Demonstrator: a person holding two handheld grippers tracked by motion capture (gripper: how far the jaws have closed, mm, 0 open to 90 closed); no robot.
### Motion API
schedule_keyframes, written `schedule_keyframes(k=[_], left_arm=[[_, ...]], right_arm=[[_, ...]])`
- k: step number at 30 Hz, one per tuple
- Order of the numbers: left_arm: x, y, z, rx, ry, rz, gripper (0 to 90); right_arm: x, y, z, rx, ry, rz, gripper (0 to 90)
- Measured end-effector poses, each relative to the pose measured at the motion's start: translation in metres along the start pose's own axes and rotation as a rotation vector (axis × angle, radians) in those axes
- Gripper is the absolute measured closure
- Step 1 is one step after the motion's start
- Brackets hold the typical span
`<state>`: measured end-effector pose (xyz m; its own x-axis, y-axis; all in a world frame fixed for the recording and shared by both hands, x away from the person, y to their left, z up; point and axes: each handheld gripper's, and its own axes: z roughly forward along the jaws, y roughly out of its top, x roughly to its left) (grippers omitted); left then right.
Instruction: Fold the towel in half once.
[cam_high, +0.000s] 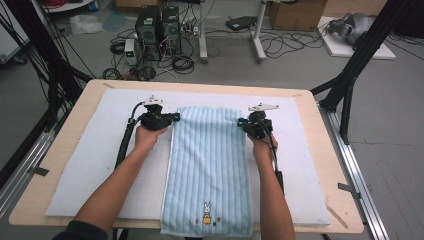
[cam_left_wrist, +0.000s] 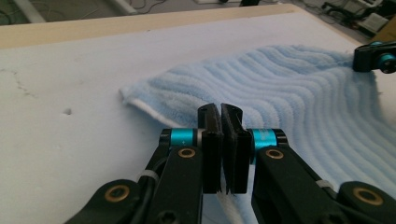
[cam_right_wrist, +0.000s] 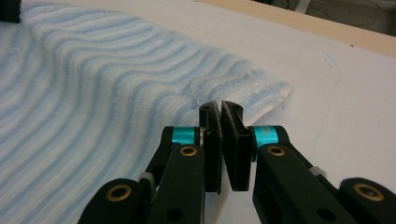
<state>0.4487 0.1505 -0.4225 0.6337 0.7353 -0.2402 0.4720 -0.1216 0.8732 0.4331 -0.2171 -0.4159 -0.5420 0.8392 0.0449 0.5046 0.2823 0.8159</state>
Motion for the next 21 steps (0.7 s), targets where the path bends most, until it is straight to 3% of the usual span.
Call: schedule_keyframes(k=[5, 10, 21], left_arm=[[-0.013, 0.000, -0.014, 0.004, -0.035, 0.032, 86.4], [-0.028, -0.005, -0.028, -0.014, -0.054, 0.077, 86.5], [-0.045, -0.031, -0.052, 0.017, -0.093, 0.094, 86.0]], right_arm=[[0.007, -0.005, -0.017, -0.005, 0.029, -0.034, 86.9], [0.012, -0.014, -0.030, -0.013, 0.055, -0.025, 86.9], [0.032, -0.035, -0.056, -0.013, 0.093, -0.047, 86.7]])
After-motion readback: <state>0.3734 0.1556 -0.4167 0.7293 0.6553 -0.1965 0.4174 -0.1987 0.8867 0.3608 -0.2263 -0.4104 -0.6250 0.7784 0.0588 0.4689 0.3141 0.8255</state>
